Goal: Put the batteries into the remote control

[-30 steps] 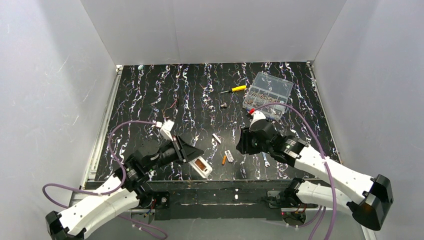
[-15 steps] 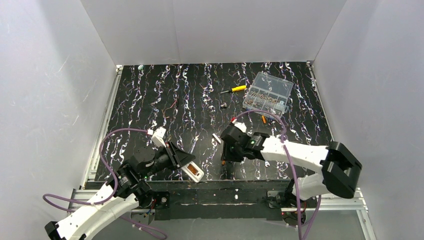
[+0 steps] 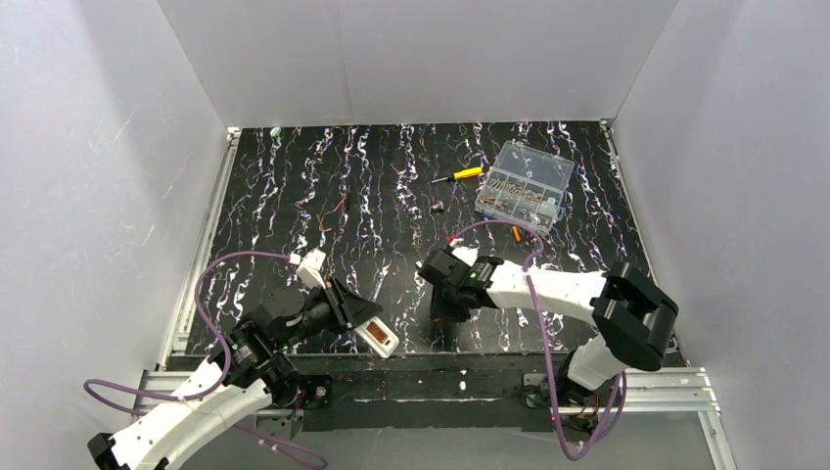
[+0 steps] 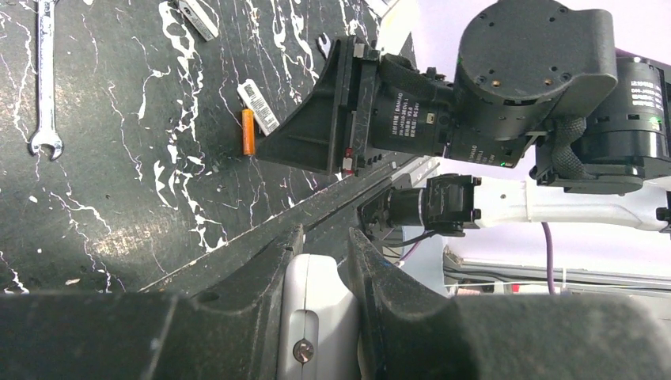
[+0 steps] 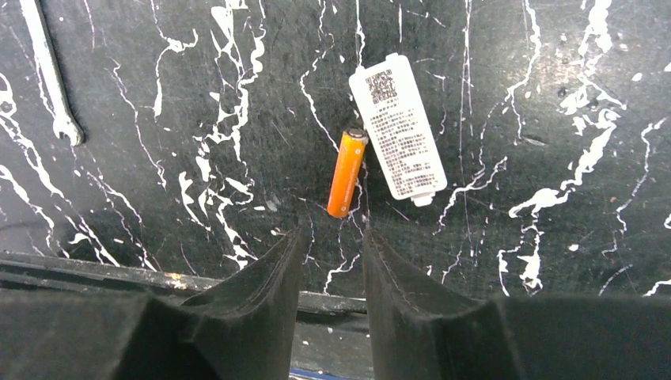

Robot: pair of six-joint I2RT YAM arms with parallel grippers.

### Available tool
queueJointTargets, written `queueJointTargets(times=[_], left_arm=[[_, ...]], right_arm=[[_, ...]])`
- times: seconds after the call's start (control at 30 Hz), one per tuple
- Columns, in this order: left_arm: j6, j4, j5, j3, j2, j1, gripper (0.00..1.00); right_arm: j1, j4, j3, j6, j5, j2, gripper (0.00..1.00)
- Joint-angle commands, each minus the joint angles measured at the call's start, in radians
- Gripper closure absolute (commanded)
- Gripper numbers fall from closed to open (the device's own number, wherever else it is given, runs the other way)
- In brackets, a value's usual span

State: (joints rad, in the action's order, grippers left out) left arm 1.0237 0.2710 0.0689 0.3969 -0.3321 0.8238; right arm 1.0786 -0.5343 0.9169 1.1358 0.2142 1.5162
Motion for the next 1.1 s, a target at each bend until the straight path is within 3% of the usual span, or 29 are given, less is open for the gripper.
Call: queueJointTargets(times=[0.0,0.77,1.07], left_arm=[[-0.014,0.02,0.012,0.02,-0.005,-0.001,1.0],[-0.013,0.018,0.001,-0.003,0.02,-0.001,1.0],[-0.013,-0.005,-0.012,-0.004,0.047,-0.001,1.0]], right_arm=[[0.003,-0.013,0.049,0.027,0.008,0.04,0.58],[0.003,-0.044,0.082,0.01,0.041,0.138,0.66],[0.003,-0.056,0.091,-0.006,0.051,0.162,0.73]])
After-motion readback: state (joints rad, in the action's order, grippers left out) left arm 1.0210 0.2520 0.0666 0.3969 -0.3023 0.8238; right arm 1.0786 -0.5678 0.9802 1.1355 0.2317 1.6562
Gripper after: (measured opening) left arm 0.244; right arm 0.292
